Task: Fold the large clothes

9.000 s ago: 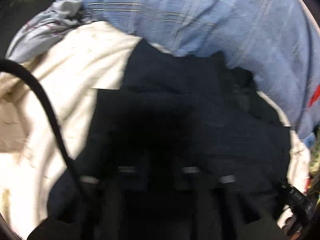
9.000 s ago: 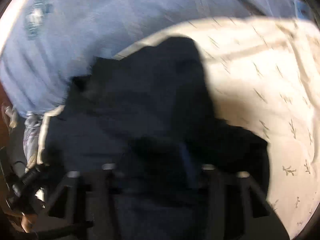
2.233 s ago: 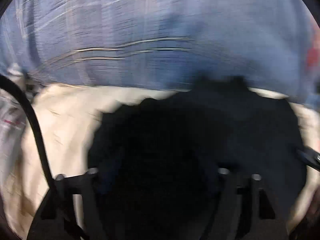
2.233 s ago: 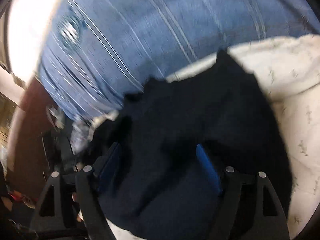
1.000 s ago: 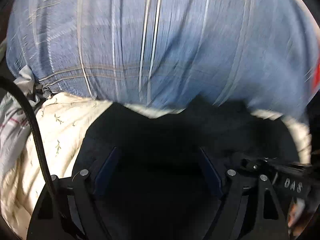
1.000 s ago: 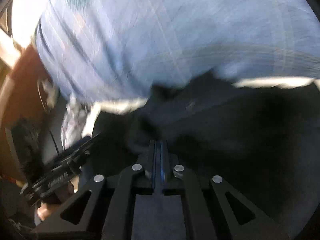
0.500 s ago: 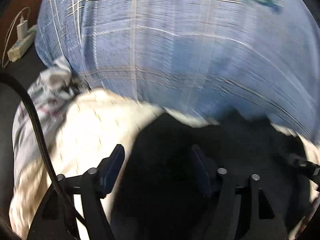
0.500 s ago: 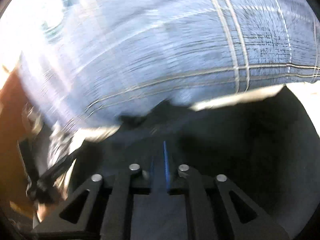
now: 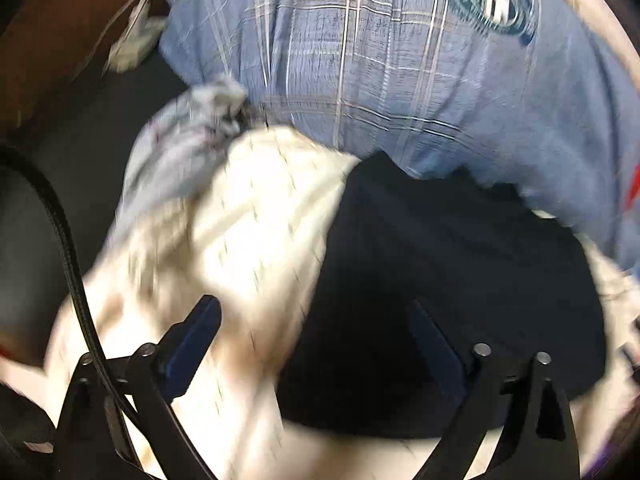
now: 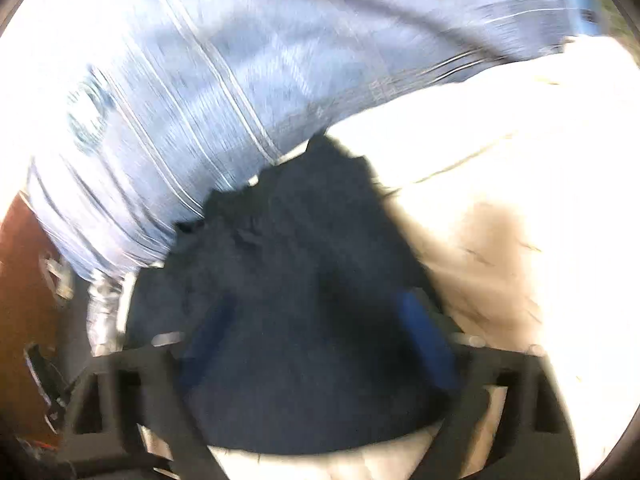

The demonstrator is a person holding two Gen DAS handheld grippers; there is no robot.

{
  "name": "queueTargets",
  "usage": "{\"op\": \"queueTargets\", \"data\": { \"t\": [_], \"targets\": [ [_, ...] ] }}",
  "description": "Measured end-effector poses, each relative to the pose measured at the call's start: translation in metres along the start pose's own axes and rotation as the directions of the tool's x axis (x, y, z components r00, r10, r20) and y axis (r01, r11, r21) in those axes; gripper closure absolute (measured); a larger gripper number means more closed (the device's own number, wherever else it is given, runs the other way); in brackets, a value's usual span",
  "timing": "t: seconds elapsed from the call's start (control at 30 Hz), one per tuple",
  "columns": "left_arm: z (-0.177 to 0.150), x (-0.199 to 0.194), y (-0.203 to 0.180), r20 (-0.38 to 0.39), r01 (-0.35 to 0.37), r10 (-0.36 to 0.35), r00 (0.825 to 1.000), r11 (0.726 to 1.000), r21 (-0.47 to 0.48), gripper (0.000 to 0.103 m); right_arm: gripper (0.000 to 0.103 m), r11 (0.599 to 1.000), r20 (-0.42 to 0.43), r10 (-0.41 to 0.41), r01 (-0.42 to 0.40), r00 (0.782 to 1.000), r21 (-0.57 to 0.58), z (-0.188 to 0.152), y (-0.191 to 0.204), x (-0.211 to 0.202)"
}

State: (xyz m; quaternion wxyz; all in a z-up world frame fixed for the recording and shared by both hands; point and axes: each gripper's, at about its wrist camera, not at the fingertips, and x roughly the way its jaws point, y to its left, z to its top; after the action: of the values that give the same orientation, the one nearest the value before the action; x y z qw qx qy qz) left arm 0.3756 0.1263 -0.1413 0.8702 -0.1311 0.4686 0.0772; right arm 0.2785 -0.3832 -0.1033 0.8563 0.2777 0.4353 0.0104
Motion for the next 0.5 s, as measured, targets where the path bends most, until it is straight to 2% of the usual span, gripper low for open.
{"op": "queueTargets", "data": {
  "t": [0.07, 0.1, 0.13, 0.23, 0.3, 0.33, 0.37, 0.43, 0.5],
  "targets": [
    [-0.032, -0.015, 0.014, -0.05, 0.09, -0.095, 0.994, 0.991, -0.099, 0.006, 0.014, 0.999, -0.025, 0.029, -0.028, 0.999, 0.042, -0.026, 0.002, -0.01],
    [-0.026, -0.009, 0.023, -0.068, 0.128, -0.138, 0.988, 0.983, -0.134, 0.006, 0.014, 0.993, -0.034, 0.066, -0.063, 0.997, 0.104, -0.043, -0.008, -0.016],
    [-0.04, -0.013, 0.026, -0.096, 0.18, -0.2, 0.975, 0.966, -0.188, 0.006, 0.014, 0.986, -0.046, 0.091, -0.084, 0.995, 0.144, -0.05, -0.017, -0.019],
    [-0.07, -0.01, 0.03, -0.126, 0.246, -0.295, 0.947, 0.921, -0.303, 0.006, 0.014, 0.946, -0.088, 0.182, -0.15, 0.979, 0.289, -0.069, -0.057, -0.02],
    [-0.079, 0.014, 0.029, -0.17, 0.268, -0.342, 0.924, 0.898, -0.348, 0.006, 0.014, 0.934, -0.113, 0.195, -0.149, 0.974, 0.324, -0.081, -0.068, -0.007],
    [-0.081, 0.027, 0.031, -0.17, 0.291, -0.376, 0.911, 0.877, -0.382, 0.006, 0.014, 0.924, -0.108, 0.216, -0.167, 0.97, 0.345, -0.081, -0.072, -0.001],
    [-0.083, 0.033, 0.032, -0.153, 0.304, -0.393, 0.907, 0.861, -0.409, 0.006, 0.014, 0.906, -0.087, 0.25, -0.201, 0.964, 0.374, -0.081, -0.077, 0.002],
    [-0.078, 0.045, 0.031, -0.115, 0.319, -0.397, 0.911, 0.852, -0.416, 0.003, 0.014, 0.882, -0.061, 0.294, -0.246, 0.954, 0.401, -0.077, -0.08, 0.016],
    [-0.067, 0.049, 0.029, -0.073, 0.351, -0.417, 0.906, 0.836, -0.422, 0.002, 0.014, 0.879, -0.063, 0.282, -0.232, 0.957, 0.416, -0.069, -0.08, 0.033]
  ]
}}
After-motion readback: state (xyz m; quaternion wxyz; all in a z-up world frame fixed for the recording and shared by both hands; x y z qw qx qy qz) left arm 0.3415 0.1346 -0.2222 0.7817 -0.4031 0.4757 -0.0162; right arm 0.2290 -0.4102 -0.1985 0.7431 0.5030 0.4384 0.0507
